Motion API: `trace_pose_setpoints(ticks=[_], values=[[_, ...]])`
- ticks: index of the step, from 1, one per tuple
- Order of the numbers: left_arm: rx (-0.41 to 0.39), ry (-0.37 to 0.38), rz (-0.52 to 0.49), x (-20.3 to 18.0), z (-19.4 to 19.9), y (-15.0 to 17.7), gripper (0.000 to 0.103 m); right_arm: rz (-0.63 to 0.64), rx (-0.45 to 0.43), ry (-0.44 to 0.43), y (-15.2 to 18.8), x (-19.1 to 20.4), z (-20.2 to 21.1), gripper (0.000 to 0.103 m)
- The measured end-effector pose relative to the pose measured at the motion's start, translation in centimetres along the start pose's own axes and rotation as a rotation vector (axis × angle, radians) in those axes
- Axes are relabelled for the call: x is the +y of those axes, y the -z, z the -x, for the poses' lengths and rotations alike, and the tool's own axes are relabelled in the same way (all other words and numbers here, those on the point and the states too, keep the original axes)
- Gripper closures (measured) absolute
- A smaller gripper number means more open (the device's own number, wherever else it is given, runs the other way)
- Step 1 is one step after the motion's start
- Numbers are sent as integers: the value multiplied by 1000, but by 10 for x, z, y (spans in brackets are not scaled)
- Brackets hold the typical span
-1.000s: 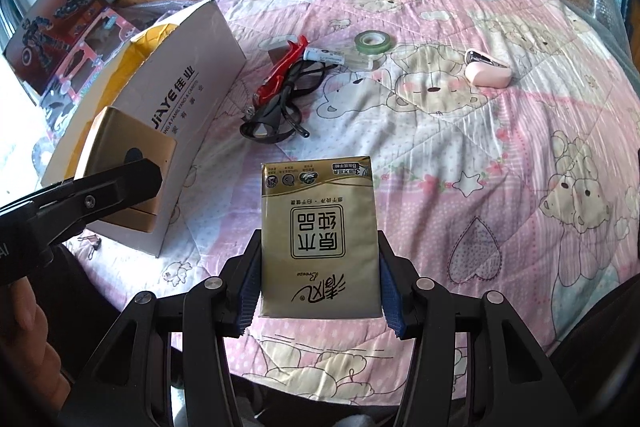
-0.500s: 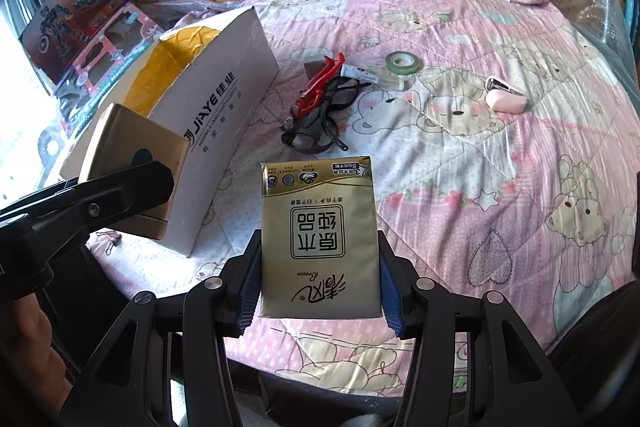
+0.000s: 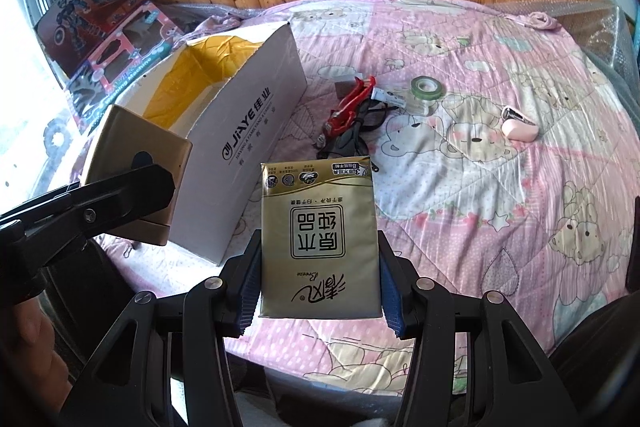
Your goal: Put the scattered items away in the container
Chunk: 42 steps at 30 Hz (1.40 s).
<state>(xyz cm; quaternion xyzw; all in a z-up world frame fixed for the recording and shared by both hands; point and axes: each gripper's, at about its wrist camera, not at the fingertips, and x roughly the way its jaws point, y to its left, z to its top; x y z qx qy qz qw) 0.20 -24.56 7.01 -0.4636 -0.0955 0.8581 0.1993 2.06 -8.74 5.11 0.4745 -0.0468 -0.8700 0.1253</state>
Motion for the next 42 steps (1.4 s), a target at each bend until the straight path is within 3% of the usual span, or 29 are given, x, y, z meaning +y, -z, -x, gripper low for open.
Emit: trace_pose_setpoints(ticks=[19,42], values=[[-74,-2,68,37,35,-9,52,52,-50,-39,-26,37,16,50],[-140,-65,162,100,61,-23,52,188,-83,-107,-67,106,13,50]])
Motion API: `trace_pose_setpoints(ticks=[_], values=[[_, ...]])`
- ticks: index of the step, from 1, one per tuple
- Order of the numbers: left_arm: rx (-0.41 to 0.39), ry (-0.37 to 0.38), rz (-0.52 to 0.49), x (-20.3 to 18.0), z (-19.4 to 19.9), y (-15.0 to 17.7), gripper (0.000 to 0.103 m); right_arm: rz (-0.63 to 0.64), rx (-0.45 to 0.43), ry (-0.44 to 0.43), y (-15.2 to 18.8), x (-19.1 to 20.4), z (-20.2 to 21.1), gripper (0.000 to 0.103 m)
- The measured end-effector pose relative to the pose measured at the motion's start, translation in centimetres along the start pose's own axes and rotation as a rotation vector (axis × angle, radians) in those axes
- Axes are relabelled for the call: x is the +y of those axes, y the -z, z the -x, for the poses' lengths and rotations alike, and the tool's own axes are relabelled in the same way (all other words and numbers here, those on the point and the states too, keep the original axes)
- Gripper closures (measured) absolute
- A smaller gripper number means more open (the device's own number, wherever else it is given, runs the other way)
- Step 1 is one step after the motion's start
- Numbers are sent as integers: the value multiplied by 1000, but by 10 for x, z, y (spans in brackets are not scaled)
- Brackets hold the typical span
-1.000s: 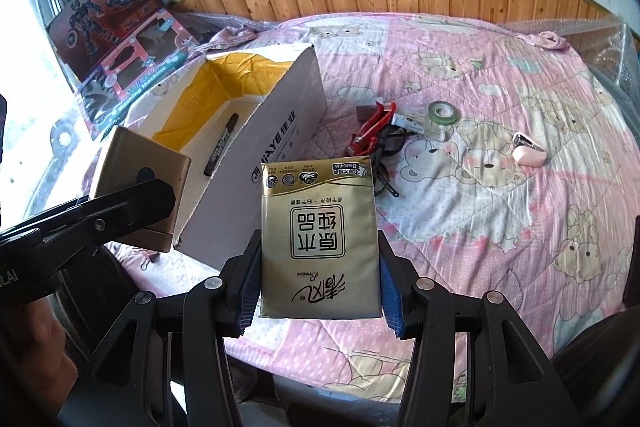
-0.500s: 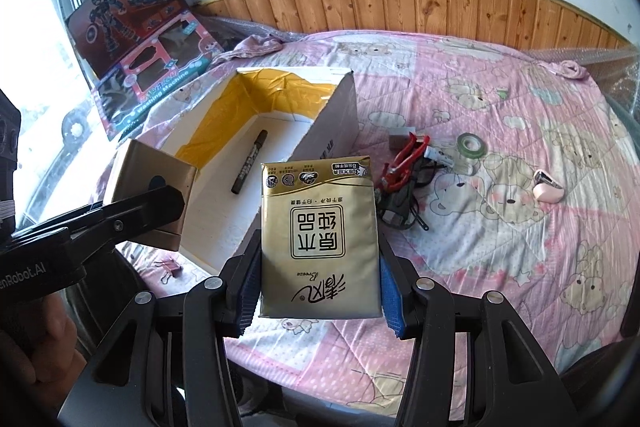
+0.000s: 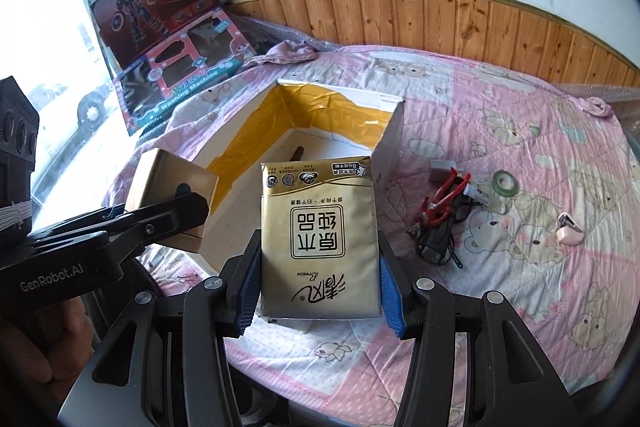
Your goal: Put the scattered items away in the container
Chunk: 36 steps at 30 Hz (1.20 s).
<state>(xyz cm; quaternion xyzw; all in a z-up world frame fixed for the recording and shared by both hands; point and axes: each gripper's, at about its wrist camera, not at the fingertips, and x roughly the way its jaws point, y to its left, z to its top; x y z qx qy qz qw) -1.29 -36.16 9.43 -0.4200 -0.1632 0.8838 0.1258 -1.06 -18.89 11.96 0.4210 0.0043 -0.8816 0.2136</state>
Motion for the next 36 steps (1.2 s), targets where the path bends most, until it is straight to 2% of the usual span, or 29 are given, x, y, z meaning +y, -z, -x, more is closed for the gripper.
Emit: trace_pose_setpoints(ticks=[19,36], values=[[-19,-55,91,60,-2,-21,52,88,21,-42,-30,36,-30,50],[49,-107,60,76,-40,-31,52,126,85,-38,-52,39,-75,50]])
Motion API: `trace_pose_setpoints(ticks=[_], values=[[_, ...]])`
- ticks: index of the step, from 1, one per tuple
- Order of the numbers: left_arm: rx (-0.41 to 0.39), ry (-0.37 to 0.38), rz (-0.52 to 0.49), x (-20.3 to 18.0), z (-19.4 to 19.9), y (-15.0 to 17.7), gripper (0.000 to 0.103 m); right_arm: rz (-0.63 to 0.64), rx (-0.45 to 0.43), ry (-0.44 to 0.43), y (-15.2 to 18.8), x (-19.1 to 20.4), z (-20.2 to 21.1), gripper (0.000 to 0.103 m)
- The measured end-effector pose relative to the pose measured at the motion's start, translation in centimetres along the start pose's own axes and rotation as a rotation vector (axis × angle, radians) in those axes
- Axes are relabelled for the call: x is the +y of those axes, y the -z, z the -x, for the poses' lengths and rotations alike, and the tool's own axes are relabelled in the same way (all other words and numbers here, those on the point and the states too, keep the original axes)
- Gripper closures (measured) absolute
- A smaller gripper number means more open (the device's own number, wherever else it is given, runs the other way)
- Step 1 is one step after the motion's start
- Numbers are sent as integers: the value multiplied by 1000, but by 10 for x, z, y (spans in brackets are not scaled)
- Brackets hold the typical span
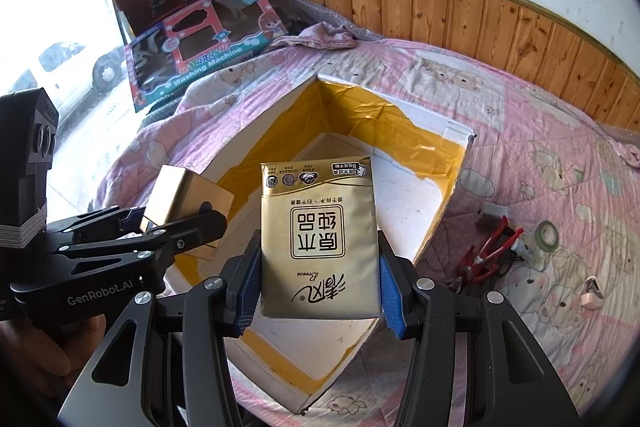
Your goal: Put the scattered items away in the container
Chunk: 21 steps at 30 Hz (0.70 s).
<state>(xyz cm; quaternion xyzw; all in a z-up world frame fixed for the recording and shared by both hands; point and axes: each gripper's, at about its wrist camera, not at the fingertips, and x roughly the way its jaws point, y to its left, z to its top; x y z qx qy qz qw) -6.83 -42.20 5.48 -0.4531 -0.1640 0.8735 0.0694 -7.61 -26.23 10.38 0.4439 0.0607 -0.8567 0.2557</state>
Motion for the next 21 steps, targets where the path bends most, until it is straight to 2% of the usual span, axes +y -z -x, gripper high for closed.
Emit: trace_pose_setpoints(ticks=[21], values=[[137,-84,-78,-4,-64,1,52,94,90,65,-46,-14,-58,50]])
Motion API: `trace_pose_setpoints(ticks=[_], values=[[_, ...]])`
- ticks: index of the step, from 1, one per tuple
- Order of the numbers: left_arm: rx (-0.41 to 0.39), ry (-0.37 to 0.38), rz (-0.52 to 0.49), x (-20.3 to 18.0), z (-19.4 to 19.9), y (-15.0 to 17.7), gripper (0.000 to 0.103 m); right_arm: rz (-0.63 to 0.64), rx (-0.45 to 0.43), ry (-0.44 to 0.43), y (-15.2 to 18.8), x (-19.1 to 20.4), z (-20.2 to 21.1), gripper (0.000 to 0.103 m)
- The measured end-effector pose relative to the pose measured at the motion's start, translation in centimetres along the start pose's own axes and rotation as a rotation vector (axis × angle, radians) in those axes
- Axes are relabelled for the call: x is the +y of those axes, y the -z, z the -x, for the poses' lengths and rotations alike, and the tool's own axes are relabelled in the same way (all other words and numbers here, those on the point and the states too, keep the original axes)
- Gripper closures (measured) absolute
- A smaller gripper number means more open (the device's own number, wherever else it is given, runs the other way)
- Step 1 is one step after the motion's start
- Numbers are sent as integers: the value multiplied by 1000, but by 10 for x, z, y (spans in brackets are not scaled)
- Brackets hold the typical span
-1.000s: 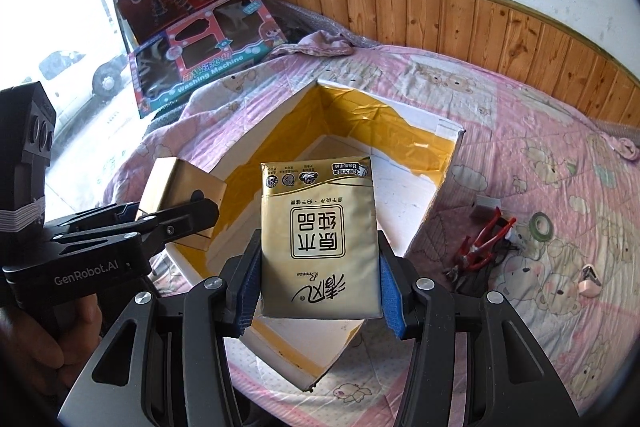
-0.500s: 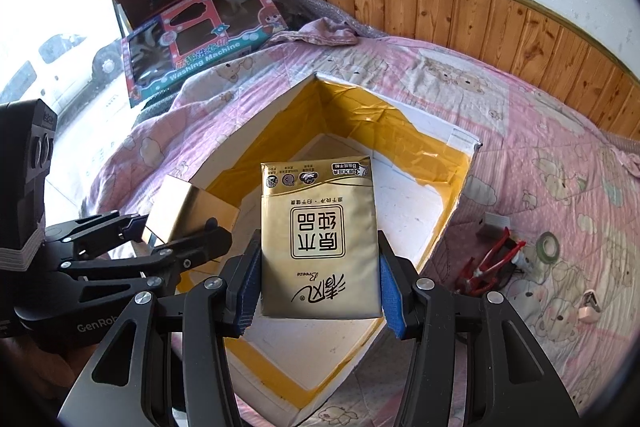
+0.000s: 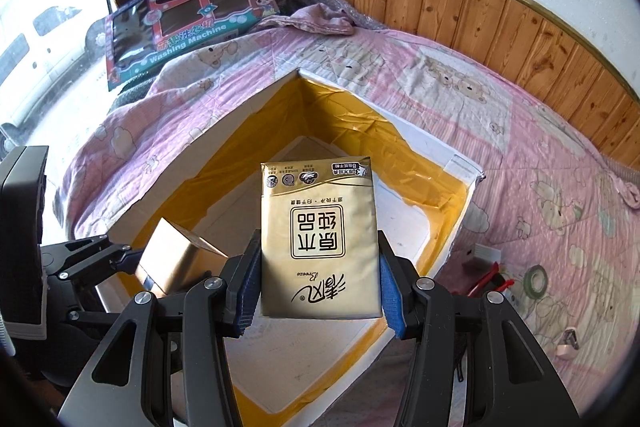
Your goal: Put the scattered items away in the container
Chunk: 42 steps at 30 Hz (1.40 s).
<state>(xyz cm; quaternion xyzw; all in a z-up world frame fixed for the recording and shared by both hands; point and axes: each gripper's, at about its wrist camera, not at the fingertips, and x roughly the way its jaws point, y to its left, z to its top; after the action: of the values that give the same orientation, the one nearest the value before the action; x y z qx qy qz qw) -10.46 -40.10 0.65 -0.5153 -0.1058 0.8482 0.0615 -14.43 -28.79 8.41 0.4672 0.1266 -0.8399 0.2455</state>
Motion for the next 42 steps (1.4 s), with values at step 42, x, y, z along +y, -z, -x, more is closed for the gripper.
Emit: trace_pose_setpoints(ticks=[42], values=[[132,79,76,16,-12,-1,42,-106,238,-97,-49,-22,-92,46]])
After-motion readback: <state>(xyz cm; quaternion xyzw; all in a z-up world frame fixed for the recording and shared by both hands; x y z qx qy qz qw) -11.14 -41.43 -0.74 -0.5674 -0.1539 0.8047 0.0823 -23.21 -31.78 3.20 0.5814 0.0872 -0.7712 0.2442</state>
